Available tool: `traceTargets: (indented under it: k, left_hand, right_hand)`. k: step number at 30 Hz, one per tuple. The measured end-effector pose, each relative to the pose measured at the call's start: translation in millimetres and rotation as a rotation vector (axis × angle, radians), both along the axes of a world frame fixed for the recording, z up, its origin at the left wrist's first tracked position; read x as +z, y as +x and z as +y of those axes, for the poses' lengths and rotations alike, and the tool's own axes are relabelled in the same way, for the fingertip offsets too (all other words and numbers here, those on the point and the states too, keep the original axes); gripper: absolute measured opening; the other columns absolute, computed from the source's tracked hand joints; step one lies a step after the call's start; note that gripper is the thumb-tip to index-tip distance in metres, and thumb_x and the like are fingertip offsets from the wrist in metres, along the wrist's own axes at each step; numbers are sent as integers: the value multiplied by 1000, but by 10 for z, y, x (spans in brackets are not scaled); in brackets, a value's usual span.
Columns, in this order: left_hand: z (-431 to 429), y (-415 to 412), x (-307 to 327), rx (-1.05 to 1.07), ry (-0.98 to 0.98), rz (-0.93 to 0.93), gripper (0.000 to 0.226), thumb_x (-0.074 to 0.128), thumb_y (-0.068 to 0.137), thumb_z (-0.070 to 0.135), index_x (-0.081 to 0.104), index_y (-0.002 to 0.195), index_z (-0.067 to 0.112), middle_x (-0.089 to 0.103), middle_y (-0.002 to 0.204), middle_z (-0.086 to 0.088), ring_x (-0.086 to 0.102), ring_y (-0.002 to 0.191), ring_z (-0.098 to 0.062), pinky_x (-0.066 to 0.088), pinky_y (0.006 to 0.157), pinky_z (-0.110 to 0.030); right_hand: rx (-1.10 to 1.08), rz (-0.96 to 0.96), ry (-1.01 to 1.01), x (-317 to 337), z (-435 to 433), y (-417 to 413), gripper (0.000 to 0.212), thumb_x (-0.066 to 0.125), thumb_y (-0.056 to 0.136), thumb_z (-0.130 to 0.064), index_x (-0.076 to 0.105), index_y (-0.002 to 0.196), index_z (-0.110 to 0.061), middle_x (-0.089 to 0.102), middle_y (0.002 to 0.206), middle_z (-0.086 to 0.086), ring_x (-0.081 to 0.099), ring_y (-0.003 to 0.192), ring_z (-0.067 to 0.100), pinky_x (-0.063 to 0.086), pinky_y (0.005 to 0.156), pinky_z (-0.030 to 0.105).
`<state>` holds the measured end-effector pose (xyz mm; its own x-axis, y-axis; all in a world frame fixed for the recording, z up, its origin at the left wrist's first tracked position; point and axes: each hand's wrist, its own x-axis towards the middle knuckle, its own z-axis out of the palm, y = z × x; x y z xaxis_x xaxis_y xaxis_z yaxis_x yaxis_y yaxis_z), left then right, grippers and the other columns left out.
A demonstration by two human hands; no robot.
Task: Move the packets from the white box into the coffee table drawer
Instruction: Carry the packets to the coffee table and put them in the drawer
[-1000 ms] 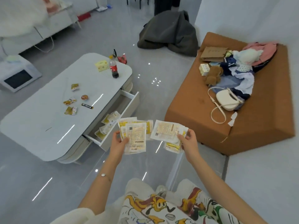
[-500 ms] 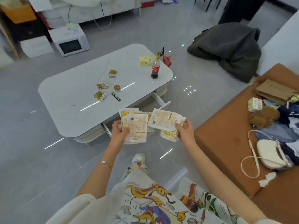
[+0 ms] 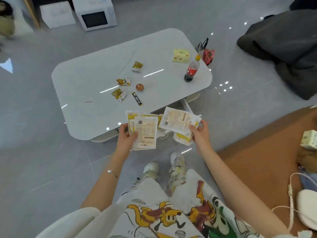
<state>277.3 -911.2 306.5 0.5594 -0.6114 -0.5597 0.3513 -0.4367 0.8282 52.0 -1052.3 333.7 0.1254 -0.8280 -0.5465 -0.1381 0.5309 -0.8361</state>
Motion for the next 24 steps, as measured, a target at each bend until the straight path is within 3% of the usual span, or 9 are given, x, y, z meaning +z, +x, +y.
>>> traceTargets:
  k: [2,6,10,16,21,24]
  left_hand:
    - [-83,-19,-255,64,36,16,30,56,93,2,41,114,17,67,99,0,71,73,-8,57,60,-24]
    - [-225,-78,-901,201,150,66,29,55,93,3,41,115,16,67,97,-3,69,78,-17,58,58,-25]
    - [-478,-68,-1732,305,225,116,30,55,94,4,40,116,17,65,97,-2,69,80,-15,58,58,-25]
    - [-837,180,-3227,416,306,155,37,57,93,7,39,124,13,65,108,-8,68,90,-23,59,67,-37]
    - [-1014,482,-4172,354,398,144,38,55,93,5,39,124,20,61,112,-3,65,94,-21,58,71,-33]
    - [-1013,580,-4594,295,449,132,39,56,92,5,39,123,21,59,115,-3,64,100,-24,57,83,-42]
  right_hand:
    - [55,41,28,-275,-224,80,35,55,94,-5,40,120,-22,63,113,1,66,99,18,59,68,25]
    - [234,159,50,-974,-612,258,34,52,94,0,41,120,-19,61,109,-6,62,99,11,57,72,19]
    - [432,247,85,-1838,-979,485,31,51,95,-3,41,118,-22,60,104,-14,62,102,12,56,79,25]
    - [431,314,150,-3251,-1552,907,37,49,96,-1,40,128,-15,52,111,-6,54,99,11,50,55,7]
    - [479,364,201,-4329,-1878,1150,43,51,96,-4,40,136,-17,57,120,-1,60,96,11,51,57,14]
    - [458,365,259,-4757,-1978,1227,44,53,96,-5,43,136,-20,59,125,0,62,102,17,54,70,26]
